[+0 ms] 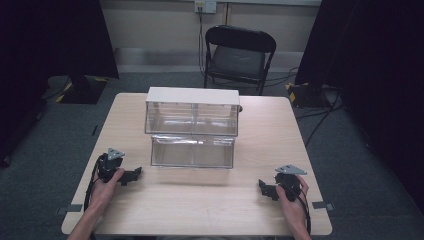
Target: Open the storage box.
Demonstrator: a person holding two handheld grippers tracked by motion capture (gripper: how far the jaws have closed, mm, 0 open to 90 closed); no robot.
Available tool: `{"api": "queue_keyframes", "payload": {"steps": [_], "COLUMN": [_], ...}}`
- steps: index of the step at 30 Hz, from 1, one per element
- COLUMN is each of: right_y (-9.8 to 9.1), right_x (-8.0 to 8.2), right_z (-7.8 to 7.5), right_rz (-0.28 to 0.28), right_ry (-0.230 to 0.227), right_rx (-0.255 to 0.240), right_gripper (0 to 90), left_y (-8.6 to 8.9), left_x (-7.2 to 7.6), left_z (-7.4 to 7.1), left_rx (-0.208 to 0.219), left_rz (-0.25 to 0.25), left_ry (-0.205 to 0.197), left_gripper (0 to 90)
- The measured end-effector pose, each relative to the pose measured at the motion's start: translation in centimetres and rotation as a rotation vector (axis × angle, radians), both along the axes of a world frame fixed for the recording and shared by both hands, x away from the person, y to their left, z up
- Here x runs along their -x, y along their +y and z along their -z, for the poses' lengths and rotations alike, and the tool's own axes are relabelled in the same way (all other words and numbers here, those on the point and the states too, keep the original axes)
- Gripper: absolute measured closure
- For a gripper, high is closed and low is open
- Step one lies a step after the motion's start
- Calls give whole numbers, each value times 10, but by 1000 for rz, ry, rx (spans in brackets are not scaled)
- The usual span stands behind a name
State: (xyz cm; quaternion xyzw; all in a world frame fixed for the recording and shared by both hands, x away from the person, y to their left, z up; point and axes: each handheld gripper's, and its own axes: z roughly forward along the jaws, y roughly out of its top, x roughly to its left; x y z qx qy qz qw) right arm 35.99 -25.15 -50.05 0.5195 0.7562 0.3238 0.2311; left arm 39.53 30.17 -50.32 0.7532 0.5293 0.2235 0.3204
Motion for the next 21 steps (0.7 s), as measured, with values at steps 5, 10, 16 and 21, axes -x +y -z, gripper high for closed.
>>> {"api": "queue_keyframes", "payload": {"steps": [5,10,16,21], "right_y": [0,0,0,0], "right_x": [0,0,0,0], "right_z": [0,0,0,0], "right_rz": [0,0,0,0], "right_ry": [0,0,0,0], "right_rx": [0,0,0,0], "right_gripper": [91,91,91,91], "left_y": [-1,0,1,0], "left_x": [1,3,5,9], "left_z": [0,0,-3,-9], "left_rx": [6,2,-3,14], "left_rz": [-11,-13,-14,-4], "left_ry": [-2,-7,-21,-28], "left_gripper": [26,38,171,164]}}
